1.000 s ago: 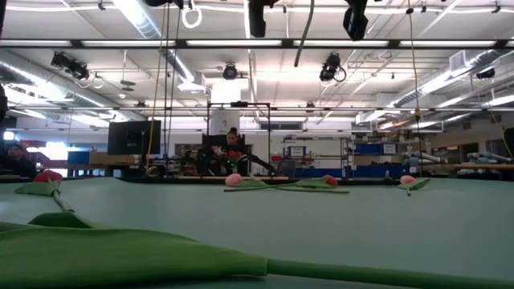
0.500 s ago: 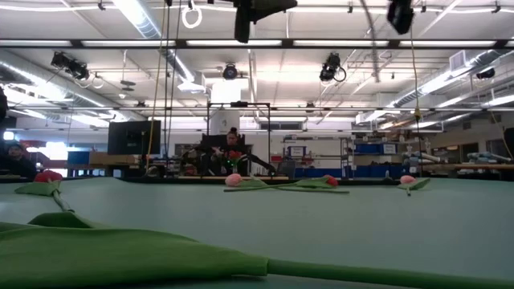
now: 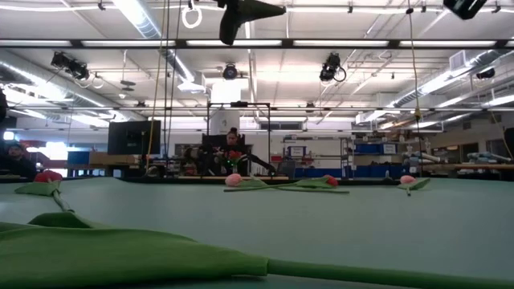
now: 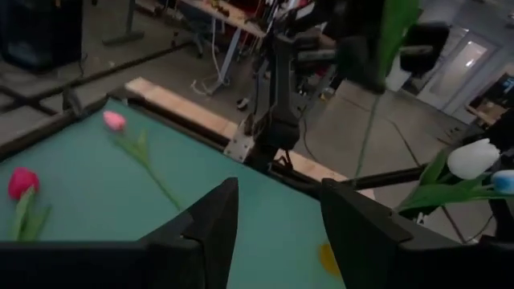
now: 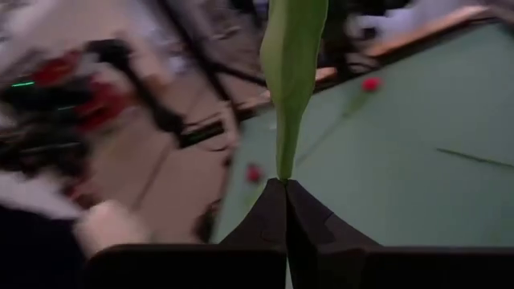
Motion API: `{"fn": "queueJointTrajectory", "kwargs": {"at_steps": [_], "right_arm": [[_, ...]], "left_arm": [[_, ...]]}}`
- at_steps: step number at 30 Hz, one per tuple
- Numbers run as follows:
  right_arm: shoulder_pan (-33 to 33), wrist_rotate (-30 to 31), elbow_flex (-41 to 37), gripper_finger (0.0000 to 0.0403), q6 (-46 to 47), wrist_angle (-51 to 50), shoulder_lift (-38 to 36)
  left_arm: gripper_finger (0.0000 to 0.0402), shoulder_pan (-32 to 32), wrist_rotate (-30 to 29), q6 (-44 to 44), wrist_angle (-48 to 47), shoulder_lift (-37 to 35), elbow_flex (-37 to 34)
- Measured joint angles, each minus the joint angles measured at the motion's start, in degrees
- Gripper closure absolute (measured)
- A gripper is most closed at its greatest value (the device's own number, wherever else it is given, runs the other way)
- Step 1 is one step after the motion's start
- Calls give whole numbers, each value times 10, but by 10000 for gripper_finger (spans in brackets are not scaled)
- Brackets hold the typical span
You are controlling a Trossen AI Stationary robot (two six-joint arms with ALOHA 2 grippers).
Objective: Sort flowers into vase by color
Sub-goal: Put the top dark red tulip into the yellow flower vase
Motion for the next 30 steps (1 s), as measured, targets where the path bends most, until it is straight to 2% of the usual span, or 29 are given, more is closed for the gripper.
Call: {"fn": "queueJointTrajectory", "kwargs": {"at_steps": [6, 10, 19, 30], "right_arm": [[56, -52, -1, 402, -1, -5, -22], [96, -59, -20, 403, -9, -7, -21], [178, -15, -95, 403, -33, 105, -21], [265, 56, -109, 403, -52, 111, -8]], "left_arm": [[219, 0, -1, -15, -11, 1, 0], [219, 1, -1, -11, -15, 1, 0], [219, 2, -10, -4, -52, 1, 0], [219, 22, -22, -12, -50, 1, 0]]}}
